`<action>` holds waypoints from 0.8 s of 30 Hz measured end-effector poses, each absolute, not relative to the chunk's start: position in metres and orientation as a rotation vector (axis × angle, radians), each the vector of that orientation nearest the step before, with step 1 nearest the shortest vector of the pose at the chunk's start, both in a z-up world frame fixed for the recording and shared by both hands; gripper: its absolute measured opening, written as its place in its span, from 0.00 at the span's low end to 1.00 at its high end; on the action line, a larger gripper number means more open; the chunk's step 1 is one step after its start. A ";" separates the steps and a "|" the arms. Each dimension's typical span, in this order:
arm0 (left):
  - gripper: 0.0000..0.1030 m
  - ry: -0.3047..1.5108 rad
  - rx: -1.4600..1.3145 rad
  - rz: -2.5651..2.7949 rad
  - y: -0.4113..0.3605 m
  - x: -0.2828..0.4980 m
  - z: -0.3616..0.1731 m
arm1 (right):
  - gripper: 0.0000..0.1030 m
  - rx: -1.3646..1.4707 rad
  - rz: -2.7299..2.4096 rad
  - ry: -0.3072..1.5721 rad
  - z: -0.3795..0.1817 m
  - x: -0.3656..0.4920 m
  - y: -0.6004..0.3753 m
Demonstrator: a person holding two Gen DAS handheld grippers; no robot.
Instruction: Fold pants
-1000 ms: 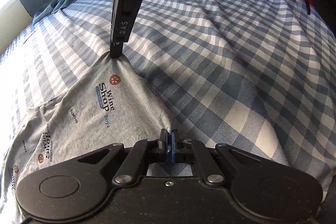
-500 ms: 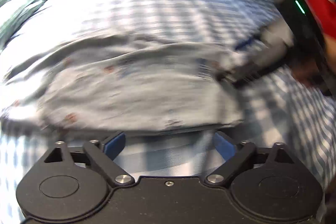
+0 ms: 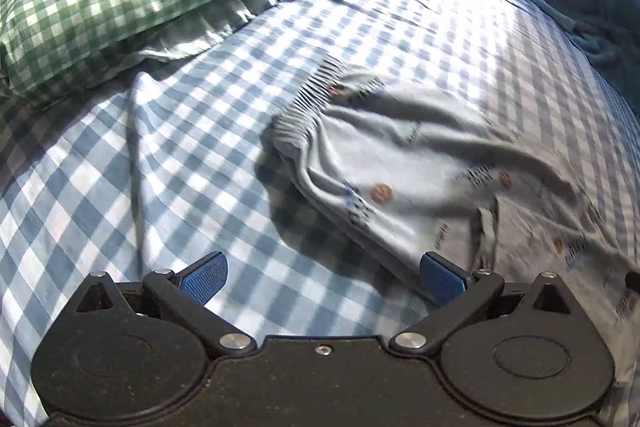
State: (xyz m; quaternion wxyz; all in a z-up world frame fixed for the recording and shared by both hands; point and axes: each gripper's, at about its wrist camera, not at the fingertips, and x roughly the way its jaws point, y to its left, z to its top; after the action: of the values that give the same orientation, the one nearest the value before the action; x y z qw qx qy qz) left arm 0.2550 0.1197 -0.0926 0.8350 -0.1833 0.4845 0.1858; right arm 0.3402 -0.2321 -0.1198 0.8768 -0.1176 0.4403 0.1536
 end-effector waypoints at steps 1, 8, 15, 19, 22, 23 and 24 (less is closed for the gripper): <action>0.99 1.011 -0.398 0.397 0.134 0.258 -0.093 | 0.99 -0.247 0.336 0.915 -0.120 0.340 -0.214; 0.99 0.967 -0.440 0.320 0.202 0.290 -0.106 | 0.99 -0.281 0.297 0.874 -0.128 0.372 -0.114; 0.99 0.998 -0.435 0.255 0.220 0.315 -0.124 | 1.00 -0.263 0.166 0.883 -0.151 0.432 -0.081; 0.99 1.016 -0.443 0.256 0.224 0.322 -0.130 | 1.00 -0.295 0.171 0.947 -0.172 0.448 -0.075; 0.99 1.026 -0.458 0.257 0.226 0.326 -0.132 | 1.00 -0.289 0.182 0.954 -0.167 0.448 -0.077; 0.99 1.029 -0.462 0.255 0.226 0.326 -0.133 | 1.00 -0.293 0.178 0.945 -0.163 0.446 -0.077; 0.99 1.031 -0.464 0.250 0.226 0.327 -0.133 | 1.00 -0.300 0.171 0.929 -0.157 0.442 -0.077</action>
State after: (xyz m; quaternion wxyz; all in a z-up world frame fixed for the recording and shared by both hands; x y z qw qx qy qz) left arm 0.3272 0.2255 -0.1328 0.8369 -0.2193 0.4873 0.1182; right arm 0.4421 -0.0769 -0.1566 0.8798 -0.1442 0.4455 0.0822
